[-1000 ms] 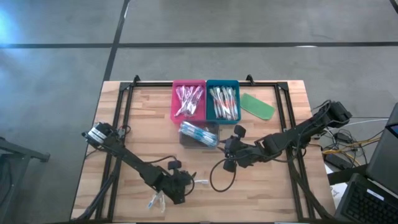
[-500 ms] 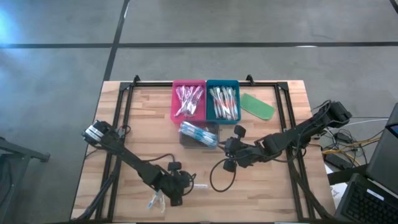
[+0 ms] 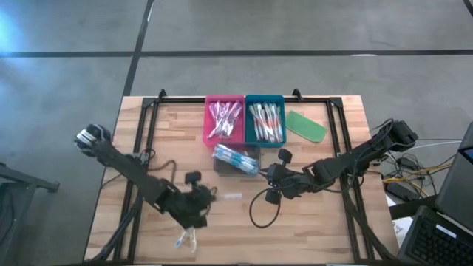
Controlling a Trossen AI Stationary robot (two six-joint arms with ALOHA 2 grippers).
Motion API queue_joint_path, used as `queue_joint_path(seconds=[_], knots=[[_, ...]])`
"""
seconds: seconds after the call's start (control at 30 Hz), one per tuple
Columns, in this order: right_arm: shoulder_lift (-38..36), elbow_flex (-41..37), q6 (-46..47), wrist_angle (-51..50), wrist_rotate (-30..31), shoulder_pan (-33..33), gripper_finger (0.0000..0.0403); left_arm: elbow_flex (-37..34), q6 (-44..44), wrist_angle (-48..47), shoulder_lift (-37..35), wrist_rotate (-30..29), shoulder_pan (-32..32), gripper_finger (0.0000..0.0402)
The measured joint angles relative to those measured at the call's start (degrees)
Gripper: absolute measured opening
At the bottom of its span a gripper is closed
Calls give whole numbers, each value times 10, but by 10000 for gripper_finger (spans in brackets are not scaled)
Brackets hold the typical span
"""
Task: Pick & Place Toothbrushes
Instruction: Put the purple toothbrush into the pink bin
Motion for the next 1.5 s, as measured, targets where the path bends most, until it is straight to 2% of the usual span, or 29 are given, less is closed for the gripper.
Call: queue_joint_path(seconds=[0.27,0.5,0.67,0.87,0.97,1.03,1.17,1.5], knots=[[0,-1,0,1,1,0,55,0,59,-5,-118,-149,41,17],[0,-1,1,1,2,0,72,6,109,-5,-180,-162,163,19],[0,-1,1,1,2,0,83,48,121,-1,-182,-93,283,19],[0,-1,1,1,2,0,94,120,129,3,-140,-10,419,20],[0,-1,1,1,2,0,99,139,104,5,-116,17,470,20],[0,-1,1,0,2,0,101,143,86,8,-101,56,504,20],[0,-3,0,1,2,0,105,143,23,16,-68,125,555,20],[0,-11,0,1,2,0,113,142,-42,-9,36,196,624,19]])
